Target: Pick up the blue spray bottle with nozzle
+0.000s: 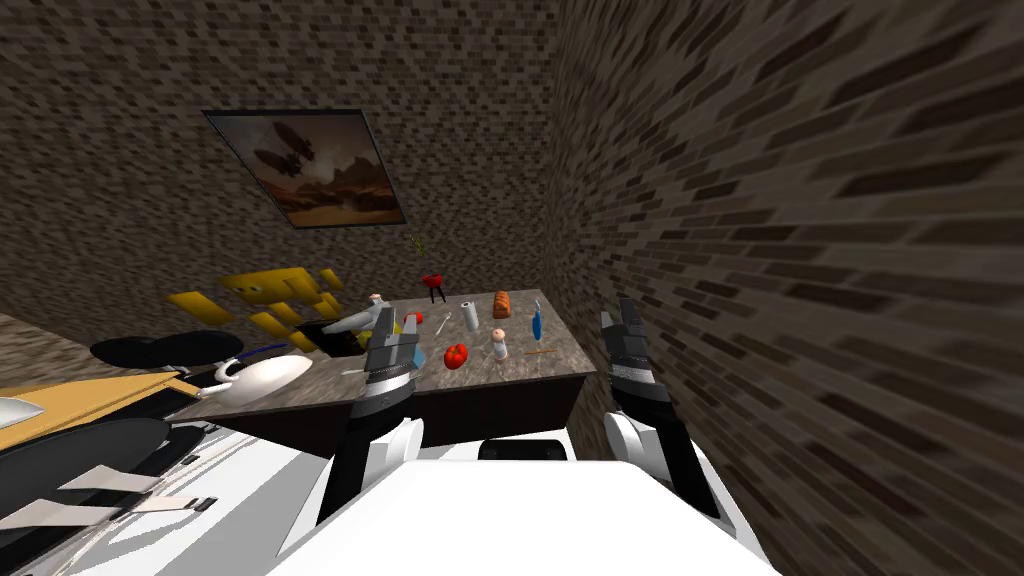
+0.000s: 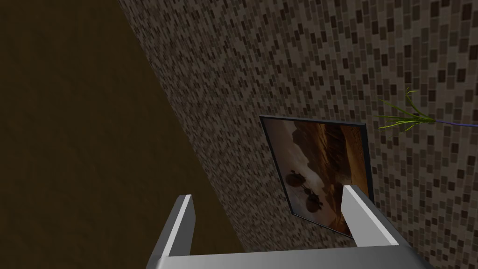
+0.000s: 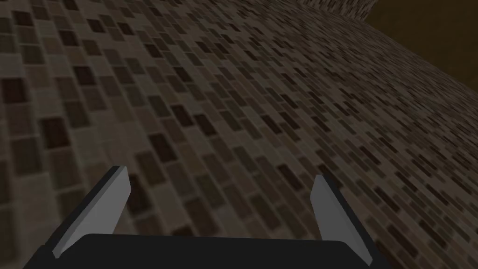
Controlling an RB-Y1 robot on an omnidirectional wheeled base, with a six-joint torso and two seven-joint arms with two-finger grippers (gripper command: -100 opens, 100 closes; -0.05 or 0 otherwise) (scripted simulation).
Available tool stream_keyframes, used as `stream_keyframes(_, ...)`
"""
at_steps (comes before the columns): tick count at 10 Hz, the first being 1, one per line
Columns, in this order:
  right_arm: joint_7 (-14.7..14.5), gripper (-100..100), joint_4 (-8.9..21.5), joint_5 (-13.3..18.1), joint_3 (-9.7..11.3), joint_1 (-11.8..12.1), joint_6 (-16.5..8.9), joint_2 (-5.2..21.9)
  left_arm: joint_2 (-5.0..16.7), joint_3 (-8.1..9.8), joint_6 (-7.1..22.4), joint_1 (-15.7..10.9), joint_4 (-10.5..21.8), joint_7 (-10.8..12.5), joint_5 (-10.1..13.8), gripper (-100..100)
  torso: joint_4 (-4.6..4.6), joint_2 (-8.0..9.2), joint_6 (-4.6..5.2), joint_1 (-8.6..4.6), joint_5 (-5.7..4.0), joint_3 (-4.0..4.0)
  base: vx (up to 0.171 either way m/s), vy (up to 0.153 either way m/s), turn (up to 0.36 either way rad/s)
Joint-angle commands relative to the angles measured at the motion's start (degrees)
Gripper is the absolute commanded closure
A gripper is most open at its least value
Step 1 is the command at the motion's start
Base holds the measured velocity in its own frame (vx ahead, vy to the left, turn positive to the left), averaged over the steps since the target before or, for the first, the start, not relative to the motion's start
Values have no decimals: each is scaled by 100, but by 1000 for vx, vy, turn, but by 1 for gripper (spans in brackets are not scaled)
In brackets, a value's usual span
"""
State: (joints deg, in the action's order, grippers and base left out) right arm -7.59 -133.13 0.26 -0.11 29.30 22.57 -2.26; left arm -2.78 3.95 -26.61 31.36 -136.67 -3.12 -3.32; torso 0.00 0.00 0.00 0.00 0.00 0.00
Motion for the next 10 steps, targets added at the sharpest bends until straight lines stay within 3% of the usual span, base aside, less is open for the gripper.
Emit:
stream_keyframes(1,-4,-100,29,13,-12,23,-36,210,0,0,0,0,0,0,0,0,0,0,0,0,0,0,-5,7,43)
stream_keyframes(5,-28,-100,195,90,-83,169,-244,795,0,0,0,0,0,0,0,0,2,10,-1,5,1,6,-24,17,88)
stream_keyframes(10,-76,-100,542,264,-227,526,-692,1307,0,-1,0,-1,0,0,0,0,5,25,-1,13,3,14,-51,38,156)
